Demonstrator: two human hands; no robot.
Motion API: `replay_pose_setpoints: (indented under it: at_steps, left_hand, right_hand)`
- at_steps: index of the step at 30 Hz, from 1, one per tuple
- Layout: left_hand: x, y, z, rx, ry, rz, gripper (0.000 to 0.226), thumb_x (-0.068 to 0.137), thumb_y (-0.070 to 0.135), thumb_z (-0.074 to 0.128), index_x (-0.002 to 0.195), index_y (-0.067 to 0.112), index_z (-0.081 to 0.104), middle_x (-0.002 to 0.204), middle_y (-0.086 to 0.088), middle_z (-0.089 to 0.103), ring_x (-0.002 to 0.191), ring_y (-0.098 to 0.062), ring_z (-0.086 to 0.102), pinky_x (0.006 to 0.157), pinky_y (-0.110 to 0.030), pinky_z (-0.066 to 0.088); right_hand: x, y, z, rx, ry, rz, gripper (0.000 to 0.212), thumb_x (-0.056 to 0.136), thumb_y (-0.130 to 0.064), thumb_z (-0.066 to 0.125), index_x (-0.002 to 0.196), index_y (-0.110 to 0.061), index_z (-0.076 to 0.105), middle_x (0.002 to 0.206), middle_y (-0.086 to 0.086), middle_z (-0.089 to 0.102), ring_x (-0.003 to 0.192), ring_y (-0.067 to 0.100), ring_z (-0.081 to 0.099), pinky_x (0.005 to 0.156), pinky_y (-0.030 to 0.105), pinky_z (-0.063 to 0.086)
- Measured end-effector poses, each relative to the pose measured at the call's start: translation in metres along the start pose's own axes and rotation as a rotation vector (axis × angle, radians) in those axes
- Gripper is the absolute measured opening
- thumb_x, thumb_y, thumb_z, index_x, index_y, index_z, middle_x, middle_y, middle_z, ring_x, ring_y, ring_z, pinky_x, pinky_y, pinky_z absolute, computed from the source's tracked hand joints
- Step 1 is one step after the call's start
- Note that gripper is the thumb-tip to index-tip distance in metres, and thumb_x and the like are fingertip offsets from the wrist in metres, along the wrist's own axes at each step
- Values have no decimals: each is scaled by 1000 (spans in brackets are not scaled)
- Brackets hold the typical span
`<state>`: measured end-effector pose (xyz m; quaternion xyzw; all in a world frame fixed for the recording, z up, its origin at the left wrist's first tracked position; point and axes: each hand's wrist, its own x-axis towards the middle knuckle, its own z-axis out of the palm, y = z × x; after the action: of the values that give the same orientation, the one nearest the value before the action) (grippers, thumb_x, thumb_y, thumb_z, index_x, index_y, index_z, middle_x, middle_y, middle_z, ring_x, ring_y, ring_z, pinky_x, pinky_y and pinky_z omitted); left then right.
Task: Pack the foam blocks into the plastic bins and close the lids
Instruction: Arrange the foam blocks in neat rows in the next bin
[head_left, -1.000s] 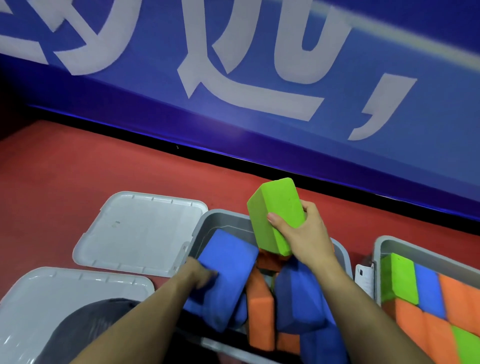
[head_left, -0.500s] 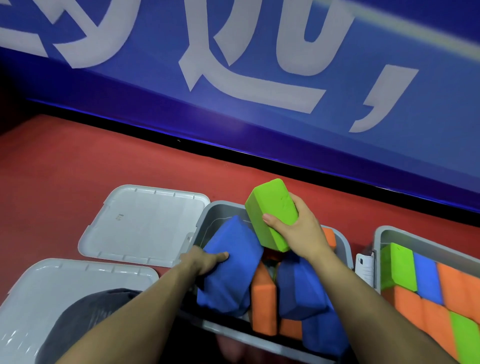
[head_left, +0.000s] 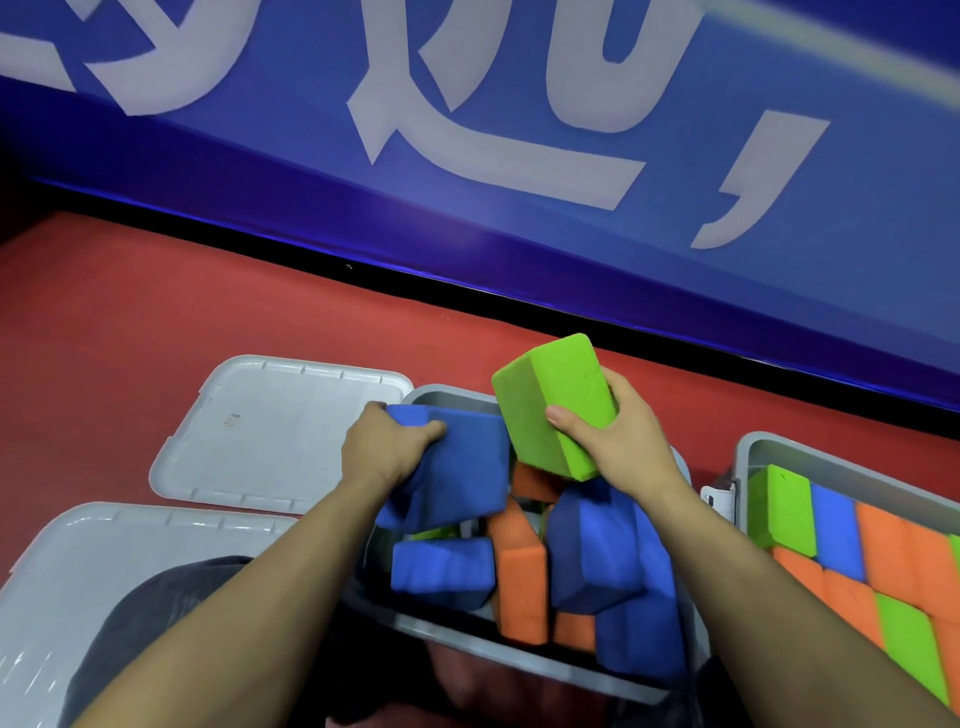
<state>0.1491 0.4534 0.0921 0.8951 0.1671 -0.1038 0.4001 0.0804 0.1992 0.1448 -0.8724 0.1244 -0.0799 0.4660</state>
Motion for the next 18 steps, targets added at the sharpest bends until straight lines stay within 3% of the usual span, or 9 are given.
replay_pose_setpoints:
  at_steps: [3,8,13,18]
  left_hand:
    - [-4,7,-6,-95,80,23,70,75,54,77,127,12,57,115,-4,67,108,-31,63,88,-36,49]
    - [-4,6,-14,-324,101,-49,82,62,74,68,119,16,61,110,-1,71,99,-27,67,91,-45,56]
    - [-9,0,-15,-520,94,-137,78,62,72,70,113,13,65,104,-2,72,93,-25,69,88,-45,58]
    - [-8,-2,-12,-590,86,-146,58,71,61,74,99,11,68,94,-3,72,86,-25,69,84,-45,60]
  right_hand:
    - [-5,-5,-12,-47,3,-65,79,72,-46,88,141,-39,50,119,-24,62,105,-3,56,83,12,42]
    - [-16,4,-34,-330,-42,-104,94,66,-55,88,146,-48,39,141,-14,59,125,18,58,95,36,50]
    - [-27,15,-50,-670,-175,-109,98,70,-55,85,153,-42,34,157,-12,43,142,18,43,108,33,39]
    - [-35,22,-61,-816,-299,-78,100,65,-54,88,149,-39,36,153,-11,46,137,20,46,108,36,38]
